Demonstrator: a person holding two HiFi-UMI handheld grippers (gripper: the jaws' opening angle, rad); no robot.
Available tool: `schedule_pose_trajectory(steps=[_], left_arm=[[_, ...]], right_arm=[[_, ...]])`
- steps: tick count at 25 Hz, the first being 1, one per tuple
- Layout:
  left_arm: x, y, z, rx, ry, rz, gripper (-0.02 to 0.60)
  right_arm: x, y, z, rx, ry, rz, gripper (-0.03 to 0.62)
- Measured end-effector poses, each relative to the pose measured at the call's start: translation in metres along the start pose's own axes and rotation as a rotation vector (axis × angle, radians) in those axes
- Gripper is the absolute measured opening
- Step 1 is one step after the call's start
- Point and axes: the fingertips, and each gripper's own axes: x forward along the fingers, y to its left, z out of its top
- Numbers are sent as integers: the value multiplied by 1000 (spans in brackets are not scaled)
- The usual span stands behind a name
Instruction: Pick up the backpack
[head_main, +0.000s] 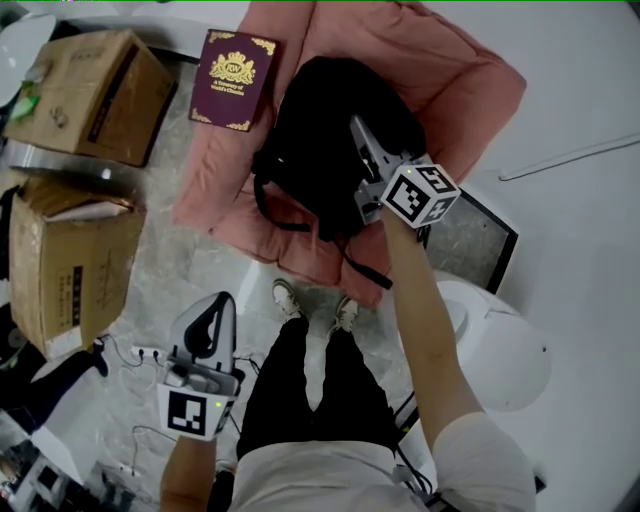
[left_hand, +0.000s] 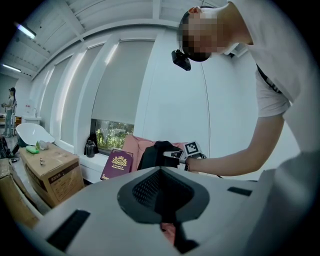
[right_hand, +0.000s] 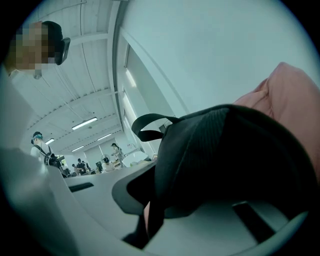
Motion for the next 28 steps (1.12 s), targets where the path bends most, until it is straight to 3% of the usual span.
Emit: schedule_pose_trajectory(steps=[5,11,28], left_arm=[[2,-7,2,-1,-7,-7,17],[7,-17,11,-5,-41,-13,17],[-21,-34,17,6,-72,36,17]], right_arm=[[-14,10,0,-14,24,45,34],[-21,33,29,-48,-6,131,34],[-53,71,30,23,-24,193,34]])
